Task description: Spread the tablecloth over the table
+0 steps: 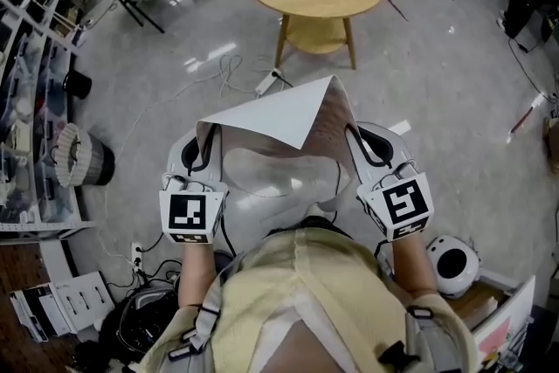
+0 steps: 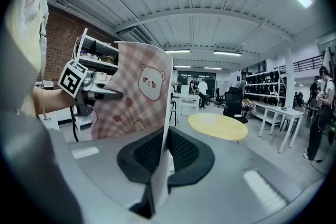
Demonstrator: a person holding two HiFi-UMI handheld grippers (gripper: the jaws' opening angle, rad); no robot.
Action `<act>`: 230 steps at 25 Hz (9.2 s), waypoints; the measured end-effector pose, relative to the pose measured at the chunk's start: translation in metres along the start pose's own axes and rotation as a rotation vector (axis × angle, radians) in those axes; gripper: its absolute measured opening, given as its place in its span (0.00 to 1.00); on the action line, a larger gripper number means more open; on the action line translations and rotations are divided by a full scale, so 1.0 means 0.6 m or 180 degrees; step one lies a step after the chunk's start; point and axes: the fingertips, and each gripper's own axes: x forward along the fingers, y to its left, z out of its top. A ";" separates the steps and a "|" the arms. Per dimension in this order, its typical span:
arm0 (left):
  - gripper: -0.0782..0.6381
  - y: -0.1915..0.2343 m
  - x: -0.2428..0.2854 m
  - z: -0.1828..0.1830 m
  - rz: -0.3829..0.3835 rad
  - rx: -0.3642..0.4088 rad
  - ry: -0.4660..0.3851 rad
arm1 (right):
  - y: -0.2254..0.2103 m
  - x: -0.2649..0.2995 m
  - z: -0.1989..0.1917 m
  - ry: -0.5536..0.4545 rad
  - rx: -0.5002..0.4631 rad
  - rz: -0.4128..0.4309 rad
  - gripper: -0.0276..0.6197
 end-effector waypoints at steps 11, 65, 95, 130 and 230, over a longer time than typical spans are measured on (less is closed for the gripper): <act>0.12 -0.016 0.071 0.033 0.0024 0.0141 -0.0023 | -0.065 0.014 0.001 -0.0102 0.0018 -0.0012 0.06; 0.13 0.264 0.781 0.257 -0.1359 0.1586 -0.0409 | -0.558 0.473 0.242 0.0591 -0.1333 -0.0916 0.07; 0.14 0.319 1.181 0.350 -0.0975 0.2314 0.0072 | -0.919 0.718 0.292 0.0446 -0.1813 -0.0821 0.08; 0.13 0.298 1.650 0.144 -0.0934 0.2488 0.1264 | -1.234 1.041 0.027 0.1134 -0.1493 -0.0415 0.08; 0.12 0.267 1.178 0.034 -0.1116 -0.0962 0.0528 | -0.879 0.791 -0.022 0.0820 0.0481 -0.1181 0.05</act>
